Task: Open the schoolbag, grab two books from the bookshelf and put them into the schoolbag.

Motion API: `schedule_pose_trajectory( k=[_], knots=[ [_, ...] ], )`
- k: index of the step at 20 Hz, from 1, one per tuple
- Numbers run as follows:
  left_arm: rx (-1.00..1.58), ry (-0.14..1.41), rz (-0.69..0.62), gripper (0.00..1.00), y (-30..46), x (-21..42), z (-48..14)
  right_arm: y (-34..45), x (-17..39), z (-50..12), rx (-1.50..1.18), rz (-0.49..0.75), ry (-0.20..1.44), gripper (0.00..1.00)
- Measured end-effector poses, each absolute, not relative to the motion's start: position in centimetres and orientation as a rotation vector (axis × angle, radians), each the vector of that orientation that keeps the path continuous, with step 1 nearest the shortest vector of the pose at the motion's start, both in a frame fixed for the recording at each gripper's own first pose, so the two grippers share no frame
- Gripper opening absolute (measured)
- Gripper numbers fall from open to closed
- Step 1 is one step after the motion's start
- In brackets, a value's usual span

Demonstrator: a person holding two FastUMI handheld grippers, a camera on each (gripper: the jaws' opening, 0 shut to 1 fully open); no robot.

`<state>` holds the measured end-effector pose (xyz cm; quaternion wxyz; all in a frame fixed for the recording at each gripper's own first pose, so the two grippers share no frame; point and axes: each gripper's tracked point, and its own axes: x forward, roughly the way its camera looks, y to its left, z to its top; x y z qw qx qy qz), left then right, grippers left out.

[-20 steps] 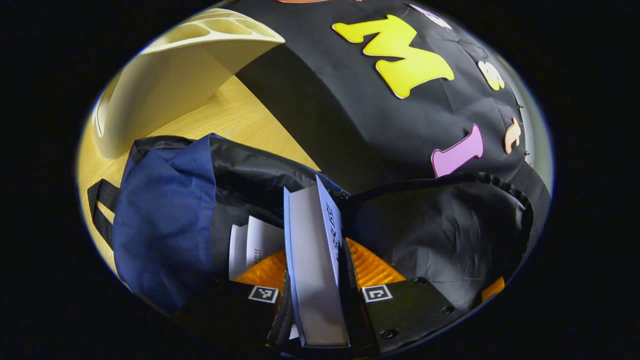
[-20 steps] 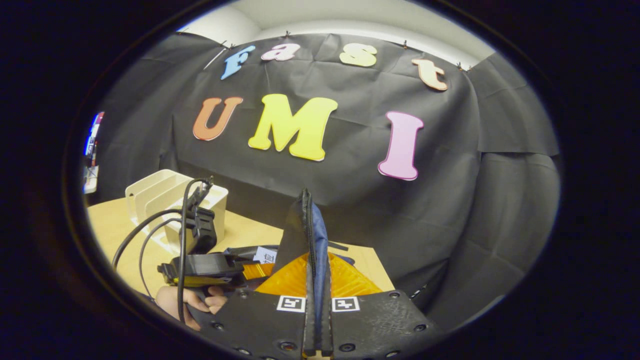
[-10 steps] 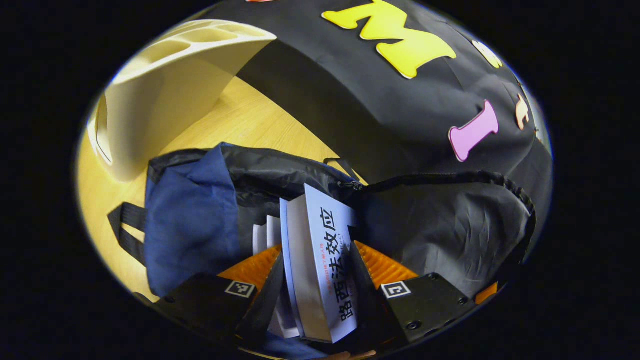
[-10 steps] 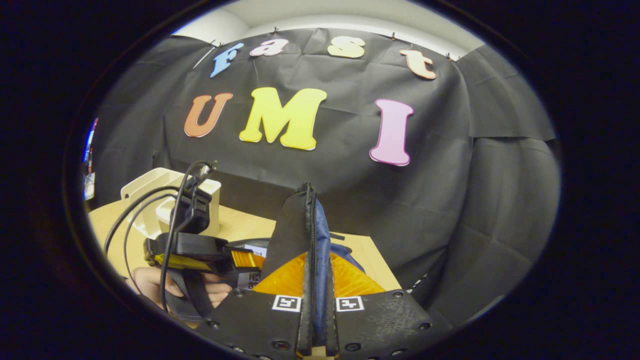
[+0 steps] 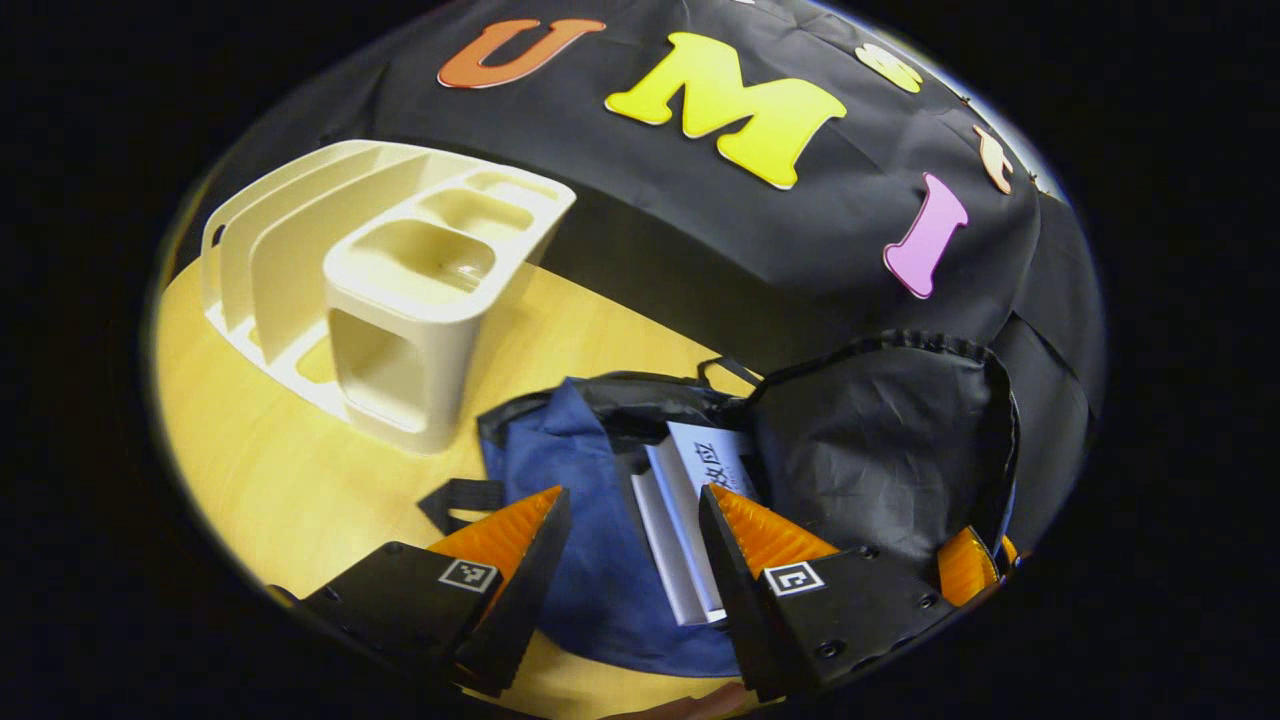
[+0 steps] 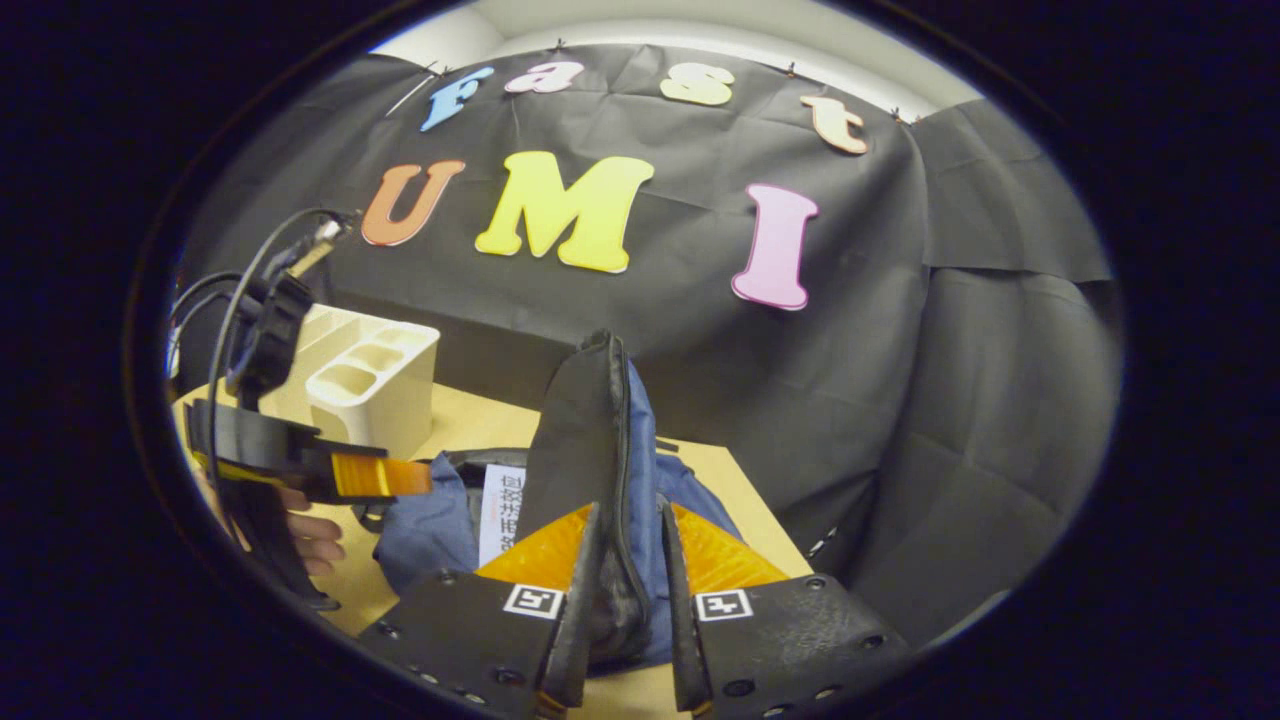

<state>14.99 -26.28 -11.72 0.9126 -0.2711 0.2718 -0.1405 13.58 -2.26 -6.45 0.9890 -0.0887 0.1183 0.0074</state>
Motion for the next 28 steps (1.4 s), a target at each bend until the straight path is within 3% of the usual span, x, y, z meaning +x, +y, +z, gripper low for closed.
schedule_pose_trajectory(
  k=[4, 5, 6, 8, 13, 14, 15, 16, 17, 19, 20, 23, 26, 28],
  knots=[
    [-0.532, 0.515, -0.213, 0.81, -19.9, 13.3, -12.4, -1.5, 11.7, -7.5, -0.153, -0.008, 0.265, 0.44],
    [-0.523, 0.501, -0.197, 0.82, -18.4, 12.6, -12.5, -1.4, 11.0, -7.6, -0.141, -0.019, 0.273, 0.57],
    [-0.515, 0.481, -0.181, 0.81, -16.8, 12.1, -12.4, -1.2, 10.7, -7.8, -0.130, -0.027, 0.280, 0.52],
    [-0.498, 0.448, -0.162, 0.82, -14.2, 10.9, -11.7, -0.6, 9.6, -7.9, -0.116, -0.028, 0.294, 0.65],
    [-0.439, 0.348, -0.117, 0.81, -8.1, 7.4, -9.4, 1.0, 6.8, -8.0, -0.100, -0.002, 0.291, 0.74],
    [-0.428, 0.333, -0.112, 0.81, -7.1, 6.8, -9.0, 1.3, 6.4, -8.1, -0.098, 0.007, 0.296, 0.69],
    [-0.411, 0.316, -0.107, 0.81, -6.1, 5.9, -8.6, 1.6, 5.6, -8.2, -0.096, 0.020, 0.301, 0.77],
    [-0.390, 0.297, -0.099, 0.81, -5.2, 5.2, -8.2, 1.9, 5.0, -8.1, -0.093, 0.032, 0.302, 0.71],
    [-0.368, 0.277, -0.091, 0.81, -4.2, 4.3, -7.7, 2.0, 4.3, -7.9, -0.090, 0.042, 0.297, 0.80],
    [-0.334, 0.241, -0.080, 0.83, -2.6, 2.9, -6.5, 2.2, 2.8, -7.0, -0.095, 0.049, 0.274, 0.75],
    [-0.323, 0.229, -0.077, 0.83, -2.1, 2.3, -5.9, 2.1, 2.1, -6.5, -0.098, 0.049, 0.256, 0.84],
    [-0.302, 0.185, -0.088, 0.85, -1.3, 0.7, -4.4, 2.6, -0.1, -5.0, -0.098, 0.069, 0.207, 0.84],
    [-0.250, 0.118, -0.136, 0.95, -1.8, -0.8, -2.4, 2.8, -1.9, -3.7, -0.113, 0.058, 0.160, 0.98],
    [-0.236, 0.099, -0.159, 0.96, -3.1, -0.9, -1.7, 3.2, -2.8, -3.2, -0.107, 0.047, 0.134, 0.93]
  ],
)
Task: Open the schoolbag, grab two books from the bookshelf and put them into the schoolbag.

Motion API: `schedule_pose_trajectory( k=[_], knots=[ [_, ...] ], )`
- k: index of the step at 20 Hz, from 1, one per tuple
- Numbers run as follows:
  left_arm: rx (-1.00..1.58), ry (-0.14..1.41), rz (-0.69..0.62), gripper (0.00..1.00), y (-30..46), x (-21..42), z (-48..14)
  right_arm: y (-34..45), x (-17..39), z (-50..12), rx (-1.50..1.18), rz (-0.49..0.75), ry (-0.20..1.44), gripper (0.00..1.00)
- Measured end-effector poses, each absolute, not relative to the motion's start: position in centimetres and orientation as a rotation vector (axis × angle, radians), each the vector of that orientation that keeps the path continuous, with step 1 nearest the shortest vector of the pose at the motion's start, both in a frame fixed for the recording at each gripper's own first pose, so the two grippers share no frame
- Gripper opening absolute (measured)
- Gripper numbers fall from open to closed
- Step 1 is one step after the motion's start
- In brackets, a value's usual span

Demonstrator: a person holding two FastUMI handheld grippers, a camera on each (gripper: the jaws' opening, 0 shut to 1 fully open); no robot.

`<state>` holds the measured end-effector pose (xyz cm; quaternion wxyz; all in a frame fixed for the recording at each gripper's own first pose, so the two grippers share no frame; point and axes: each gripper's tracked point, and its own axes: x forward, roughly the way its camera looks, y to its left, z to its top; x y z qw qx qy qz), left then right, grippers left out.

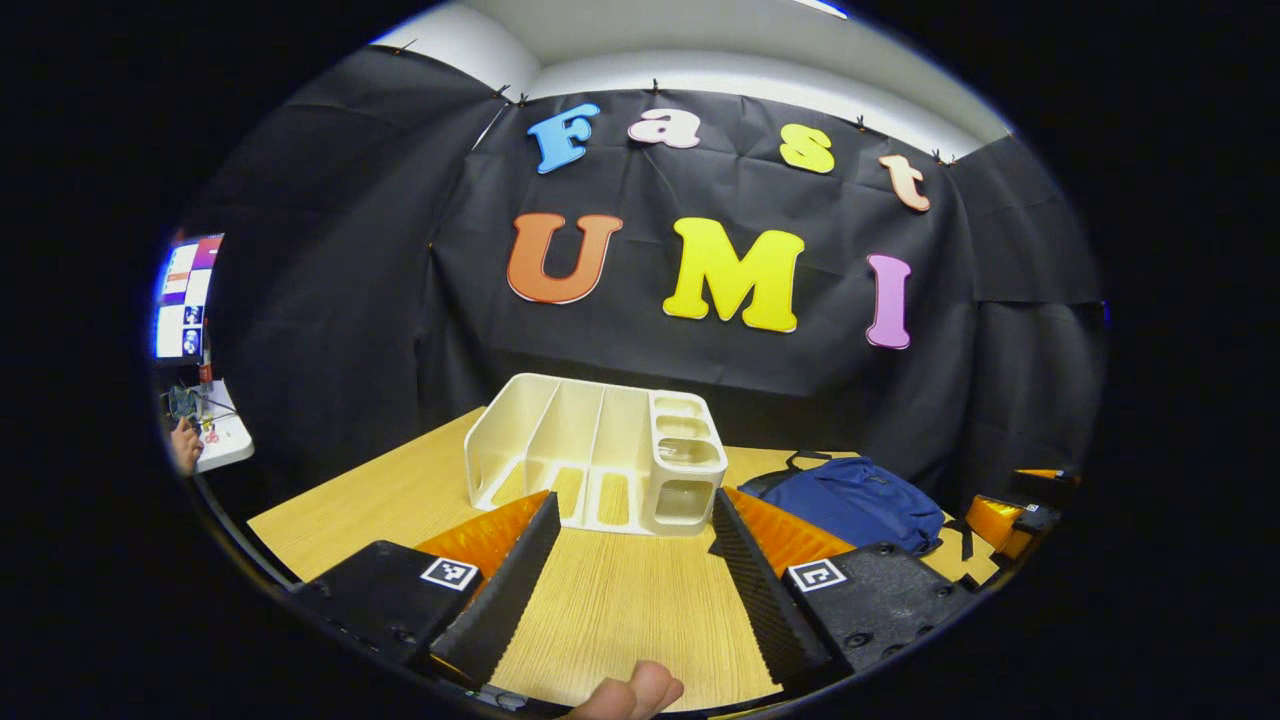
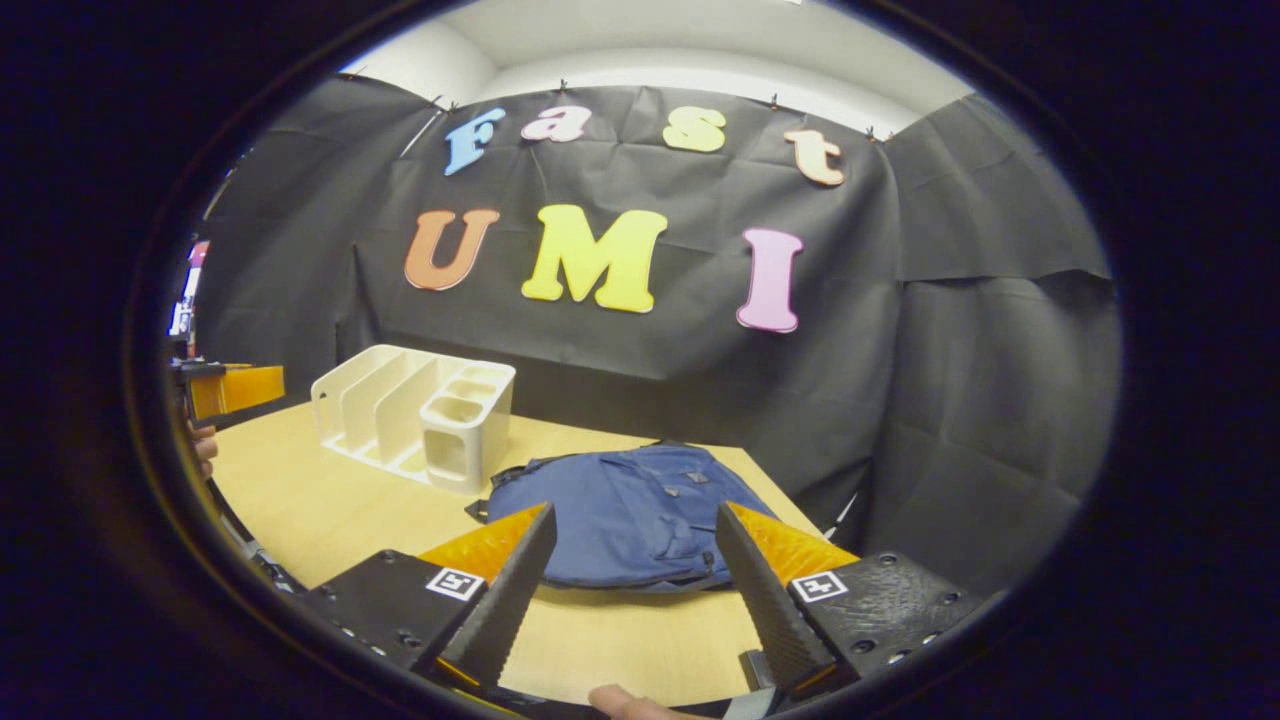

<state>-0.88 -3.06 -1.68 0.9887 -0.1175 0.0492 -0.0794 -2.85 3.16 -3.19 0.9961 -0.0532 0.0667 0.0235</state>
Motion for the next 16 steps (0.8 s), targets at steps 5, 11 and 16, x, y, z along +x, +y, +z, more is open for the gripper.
schedule_pose_trajectory(
  k=[5, 11, 16],
  knots=[
    [-0.186, 0.090, -0.164, 0.97, -3.3, -2.3, -1.0, 3.4, -4.5, -2.7, -0.091, 0.036, 0.094, 0.95],
    [-0.175, 0.103, -0.129, 0.97, -2.6, -2.6, -1.3, 1.4, -4.8, -4.6, -0.039, 0.021, 0.131, 0.95],
    [-0.191, 0.107, -0.144, 0.97, -3.1, -2.1, -1.8, 0.0, -3.8, -5.7, -0.022, 0.010, 0.171, 0.95]
  ],
)
